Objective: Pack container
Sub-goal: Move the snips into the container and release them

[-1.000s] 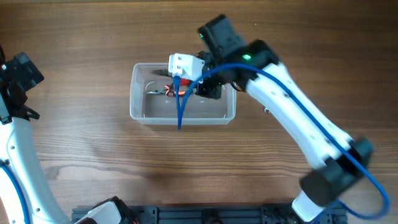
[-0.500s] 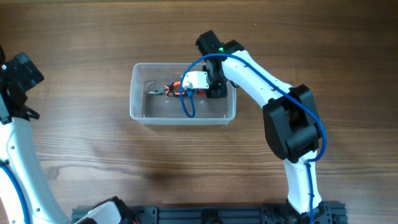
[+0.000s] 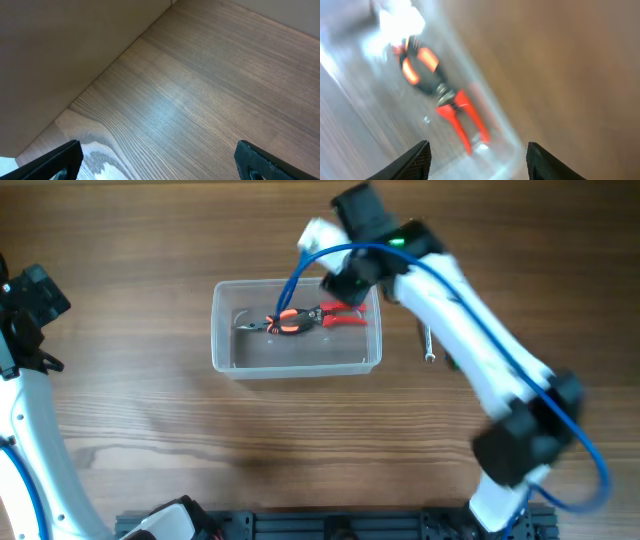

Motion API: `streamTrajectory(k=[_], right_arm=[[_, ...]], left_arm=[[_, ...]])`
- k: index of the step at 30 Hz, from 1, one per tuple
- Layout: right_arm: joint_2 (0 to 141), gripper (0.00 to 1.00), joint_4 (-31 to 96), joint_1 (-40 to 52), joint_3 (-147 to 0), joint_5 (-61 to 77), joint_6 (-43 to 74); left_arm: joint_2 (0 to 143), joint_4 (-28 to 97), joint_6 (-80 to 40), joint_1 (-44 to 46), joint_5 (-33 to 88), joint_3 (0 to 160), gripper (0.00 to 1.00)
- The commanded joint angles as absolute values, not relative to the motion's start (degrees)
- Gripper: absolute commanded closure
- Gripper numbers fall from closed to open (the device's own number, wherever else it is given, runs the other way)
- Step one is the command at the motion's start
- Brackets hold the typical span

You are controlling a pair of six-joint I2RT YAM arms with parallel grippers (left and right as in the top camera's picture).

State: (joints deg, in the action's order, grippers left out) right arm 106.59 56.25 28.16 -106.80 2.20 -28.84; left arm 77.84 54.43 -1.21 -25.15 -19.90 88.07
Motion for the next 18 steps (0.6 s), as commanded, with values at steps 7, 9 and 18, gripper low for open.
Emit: streamTrajectory(k=[7,9,18], right_arm=[[97.84,0.28,63.00,-3.25,-104.68,1.89,-1.02],[101.30,0.32,64.69,-8.34,-100.12,6.26,-1.10],[115.24,0.45,62.08,-9.98,-85.89,6.02,-1.50]], left_arm=[[78.13,54.46,-1.96,-25.47,-20.43,88.03,0.00],[78.13,54.46,-1.96,-25.47,-20.43,88.03,0.00],[78.13,54.46,-1.96,-25.47,-20.43,88.03,0.00]])
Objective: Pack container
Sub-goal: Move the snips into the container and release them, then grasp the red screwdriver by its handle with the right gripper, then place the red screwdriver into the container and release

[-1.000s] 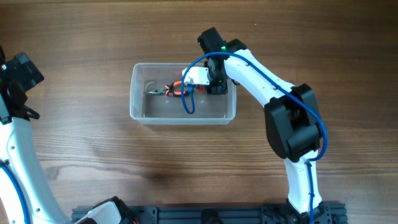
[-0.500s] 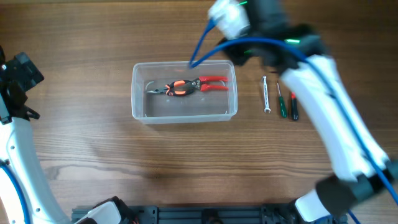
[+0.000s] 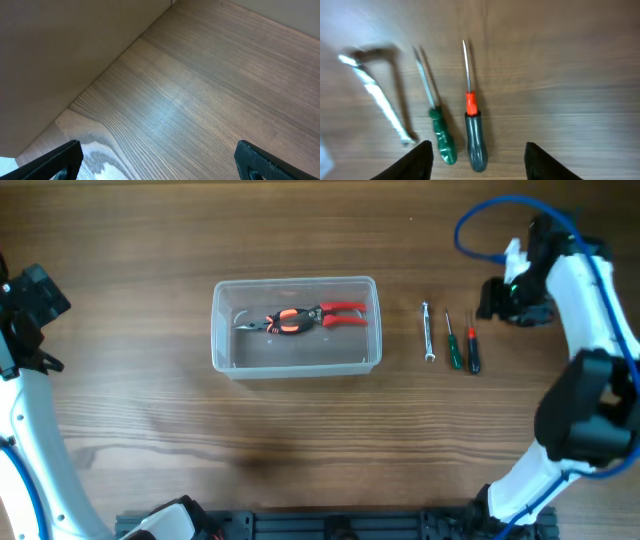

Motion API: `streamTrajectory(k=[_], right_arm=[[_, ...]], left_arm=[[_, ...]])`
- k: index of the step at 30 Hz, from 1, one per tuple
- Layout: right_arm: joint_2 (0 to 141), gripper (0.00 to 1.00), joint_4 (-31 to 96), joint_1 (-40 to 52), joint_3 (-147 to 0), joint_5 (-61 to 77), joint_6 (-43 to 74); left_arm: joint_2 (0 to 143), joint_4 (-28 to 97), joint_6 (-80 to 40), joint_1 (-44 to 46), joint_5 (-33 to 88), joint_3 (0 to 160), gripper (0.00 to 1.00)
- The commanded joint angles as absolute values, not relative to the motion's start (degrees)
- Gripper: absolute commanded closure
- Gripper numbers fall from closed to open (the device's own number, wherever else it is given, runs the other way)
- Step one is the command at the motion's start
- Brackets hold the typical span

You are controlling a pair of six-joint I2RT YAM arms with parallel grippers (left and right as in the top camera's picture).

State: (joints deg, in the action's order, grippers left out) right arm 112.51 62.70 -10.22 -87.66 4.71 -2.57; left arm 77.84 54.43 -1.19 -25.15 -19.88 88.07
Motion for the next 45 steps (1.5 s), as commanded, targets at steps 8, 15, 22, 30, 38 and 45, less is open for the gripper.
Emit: streamTrajectory(k=[8,15,22,30,38,45], right_arm=[[117.80,0.50,60.31,-9.80,-82.43,5.82,-3.27],[117.82,0.57,56.42,-8.97,-76.12,3.07,-2.74],[117.82,0.69,56.31,-7.51,-75.37,-0.91,0.19],[117.82,0.89,55.07,-6.96,-75.40,0.05,0.49],[111.09,0.96,62.17,-6.68,-87.90,4.80,1.48],[97.10,0.96,59.55,11.05,-104.25,23.42,-6.20]], left_arm=[[78.13,54.46,-1.96,-25.47,-20.43,88.03,0.00],[78.13,54.46,-1.96,-25.47,-20.43,88.03,0.00],[78.13,54.46,-1.96,-25.47,-20.45,88.03,0.00],[78.13,54.46,-1.96,-25.47,-20.45,88.03,0.00],[78.13,54.46,-1.96,-25.47,-20.43,88.03,0.00],[78.13,54.46,-1.96,-25.47,-20.43,88.03,0.00]])
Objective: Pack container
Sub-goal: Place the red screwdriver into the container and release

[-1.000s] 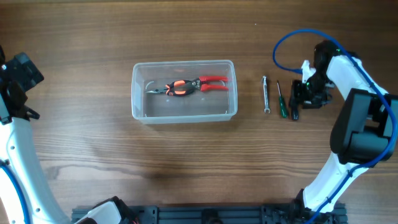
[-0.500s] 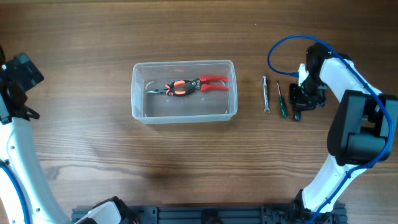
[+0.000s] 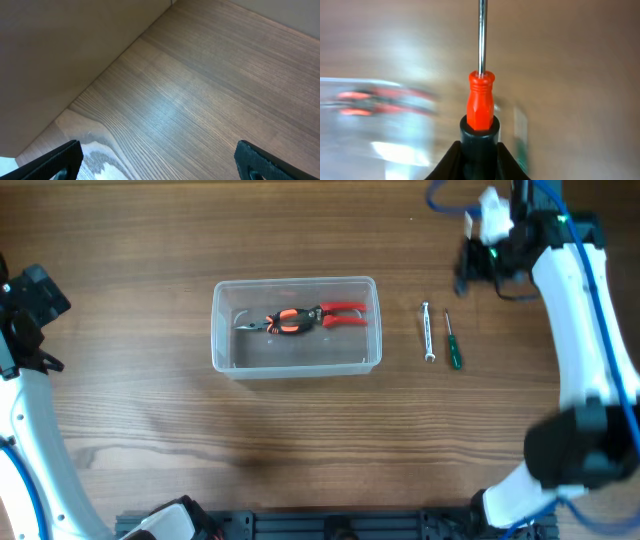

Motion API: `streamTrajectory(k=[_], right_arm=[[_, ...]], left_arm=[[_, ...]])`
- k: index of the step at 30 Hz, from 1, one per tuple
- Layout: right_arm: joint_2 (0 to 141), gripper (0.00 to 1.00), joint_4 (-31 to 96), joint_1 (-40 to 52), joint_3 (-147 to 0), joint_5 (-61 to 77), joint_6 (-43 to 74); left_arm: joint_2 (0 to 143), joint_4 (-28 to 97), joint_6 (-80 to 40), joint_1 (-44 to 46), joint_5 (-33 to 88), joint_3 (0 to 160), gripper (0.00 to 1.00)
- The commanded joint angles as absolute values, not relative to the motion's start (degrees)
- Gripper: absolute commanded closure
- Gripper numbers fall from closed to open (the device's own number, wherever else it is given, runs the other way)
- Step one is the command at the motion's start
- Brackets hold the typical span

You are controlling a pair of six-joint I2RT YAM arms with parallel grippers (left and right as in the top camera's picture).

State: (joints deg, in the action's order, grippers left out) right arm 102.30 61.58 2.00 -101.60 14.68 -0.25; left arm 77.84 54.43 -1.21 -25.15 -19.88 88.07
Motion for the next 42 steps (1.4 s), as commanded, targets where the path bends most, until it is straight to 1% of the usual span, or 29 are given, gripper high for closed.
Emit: streamTrajectory(k=[1,4,5,7,10,13,15,17,21,25,33,34,35,36,37,38,39,40,42], right_arm=[[96.49,0.96,58.33,15.31,-104.25,24.16,-10.83],[97.69,0.96,57.91,26.85,-103.94,24.47,-24.23],[99.39,0.96,57.78,31.73,-103.11,24.45,-30.83],[101.65,0.96,57.78,35.18,-102.45,23.99,-36.14],[108.29,0.96,57.67,39.27,-102.21,20.08,-42.39],[115.35,0.96,56.88,39.75,-102.21,19.42,-53.45],[119.24,0.96,56.84,39.75,-102.21,19.46,-58.61],[121.58,0.96,56.64,39.75,-102.21,19.53,-60.27],[124.42,0.96,55.83,39.75,-102.17,20.67,-61.34],[125.93,0.96,52.66,39.97,-102.08,26.92,-62.87],[128.42,0.96,51.00,40.18,-102.02,24.67,-62.78],[128.42,0.94,50.50,40.23,-102.02,24.64,-62.57],[128.42,0.76,49.63,40.23,-102.02,24.36,-60.97],[128.42,0.61,48.21,40.23,-102.02,23.70,-57.87],[128.40,0.57,46.59,40.23,-102.04,22.70,-54.33],[128.38,0.53,45.21,40.23,-102.13,21.21,-50.74],[128.33,0.51,44.27,40.23,-102.63,18.96,-46.83],[128.25,0.51,43.92,40.18,-104.29,14.26,-40.45],[127.35,0.57,45.12,39.92,-107.13,7.09,-32.14]], left_arm=[[78.13,54.46,-1.96,-25.47,-20.43,88.03,0.00],[78.13,54.46,-1.96,-25.47,-20.43,88.03,0.00],[78.13,54.46,-1.96,-25.47,-20.43,88.03,0.00],[78.13,54.46,-1.96,-25.47,-20.43,88.03,0.00],[78.13,54.46,-1.96,-25.47,-20.43,88.03,0.00],[78.13,54.46,-1.96,-25.47,-20.43,88.03,0.00],[78.13,54.46,-1.96,-25.47,-20.43,88.03,0.00],[78.13,54.46,-1.96,-25.47,-20.43,88.03,0.00],[78.13,54.46,-1.96,-25.47,-20.43,88.03,0.00],[78.13,54.46,-1.96,-25.47,-20.45,88.03,0.00],[78.13,54.46,-1.96,-25.47,-20.43,88.03,0.00],[78.13,54.46,-1.96,-25.47,-20.43,88.03,0.00],[78.13,54.46,-1.96,-25.47,-20.43,88.03,0.00],[78.13,54.46,-1.96,-25.47,-20.43,88.03,0.00],[78.13,54.46,-1.96,-25.47,-20.43,88.03,0.00],[78.13,54.46,-1.96,-25.47,-20.43,88.03,0.00],[78.13,54.46,-1.96,-25.47,-20.43,88.03,0.00],[78.13,54.46,-1.96,-25.47,-20.43,88.03,0.00],[78.13,54.46,-1.96,-25.47,-20.43,88.03,0.00]])
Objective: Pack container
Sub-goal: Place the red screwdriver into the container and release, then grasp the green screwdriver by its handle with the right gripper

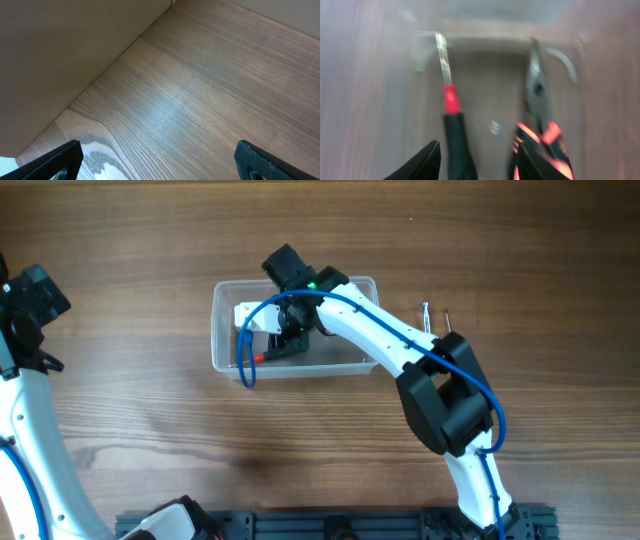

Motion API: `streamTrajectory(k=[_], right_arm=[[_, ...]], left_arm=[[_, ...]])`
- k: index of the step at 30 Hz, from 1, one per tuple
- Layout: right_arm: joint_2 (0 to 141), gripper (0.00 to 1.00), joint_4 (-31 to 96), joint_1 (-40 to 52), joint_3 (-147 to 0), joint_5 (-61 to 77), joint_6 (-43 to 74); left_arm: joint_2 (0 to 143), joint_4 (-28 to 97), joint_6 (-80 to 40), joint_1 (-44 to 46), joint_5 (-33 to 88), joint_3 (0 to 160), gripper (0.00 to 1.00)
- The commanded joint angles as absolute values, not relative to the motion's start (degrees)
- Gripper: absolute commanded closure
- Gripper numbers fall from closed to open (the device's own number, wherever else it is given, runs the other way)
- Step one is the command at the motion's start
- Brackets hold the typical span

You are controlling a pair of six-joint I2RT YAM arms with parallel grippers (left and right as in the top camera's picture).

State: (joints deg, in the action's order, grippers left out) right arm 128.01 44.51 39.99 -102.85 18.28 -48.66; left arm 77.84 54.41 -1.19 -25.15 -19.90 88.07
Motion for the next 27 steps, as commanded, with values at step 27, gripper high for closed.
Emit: streamTrajectory(k=[27], right_arm=[[116.53,0.52,64.66,-2.98,-89.69,3.90,2.11]], left_arm=[[78.13,54.46,-1.96,-25.47,-20.43,88.03,0.00]])
